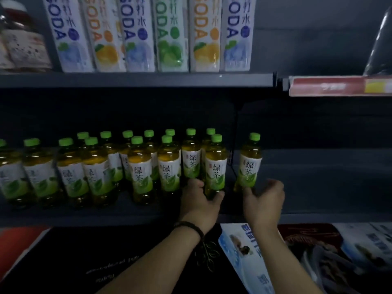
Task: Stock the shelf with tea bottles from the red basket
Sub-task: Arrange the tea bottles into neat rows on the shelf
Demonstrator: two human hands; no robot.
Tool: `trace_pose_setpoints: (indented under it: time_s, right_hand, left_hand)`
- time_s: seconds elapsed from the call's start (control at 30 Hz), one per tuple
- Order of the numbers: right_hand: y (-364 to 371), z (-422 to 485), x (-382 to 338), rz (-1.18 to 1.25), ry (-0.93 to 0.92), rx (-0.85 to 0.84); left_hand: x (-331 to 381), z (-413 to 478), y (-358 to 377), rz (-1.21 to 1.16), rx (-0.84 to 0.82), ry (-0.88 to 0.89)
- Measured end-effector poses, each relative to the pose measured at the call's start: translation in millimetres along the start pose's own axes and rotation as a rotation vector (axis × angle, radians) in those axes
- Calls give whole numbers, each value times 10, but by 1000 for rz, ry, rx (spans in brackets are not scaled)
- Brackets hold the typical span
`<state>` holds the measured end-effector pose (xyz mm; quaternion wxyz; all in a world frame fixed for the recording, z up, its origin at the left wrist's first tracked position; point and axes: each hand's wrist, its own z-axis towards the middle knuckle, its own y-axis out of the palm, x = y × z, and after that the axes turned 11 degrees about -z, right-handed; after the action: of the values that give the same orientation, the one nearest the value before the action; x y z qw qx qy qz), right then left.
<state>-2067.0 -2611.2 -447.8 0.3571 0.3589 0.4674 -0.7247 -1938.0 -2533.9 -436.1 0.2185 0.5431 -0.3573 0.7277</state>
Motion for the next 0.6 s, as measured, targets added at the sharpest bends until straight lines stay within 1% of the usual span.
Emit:
trace_pose_setpoints:
  time_s: [0.13, 0.27, 0.37, 0.5, 0.6]
  right_hand:
    - [152, 221, 211, -64, -46, -102]
    - [220, 394, 295, -53, -68, -171]
    - [285, 452, 282, -23, -95, -178]
    - [366, 438, 249, -28, -89, -129]
    - [375, 361, 211, -19, -128, -173]
  left_hand:
    - [-105, 216, 366, 76, 141, 51]
    - [-194, 348, 590, 127, 176, 1]
    - [-286, 430, 629, 128, 194, 11]
    - [-339, 444, 571, 98, 197, 32]
    - [-362, 414, 462, 96, 240, 39]
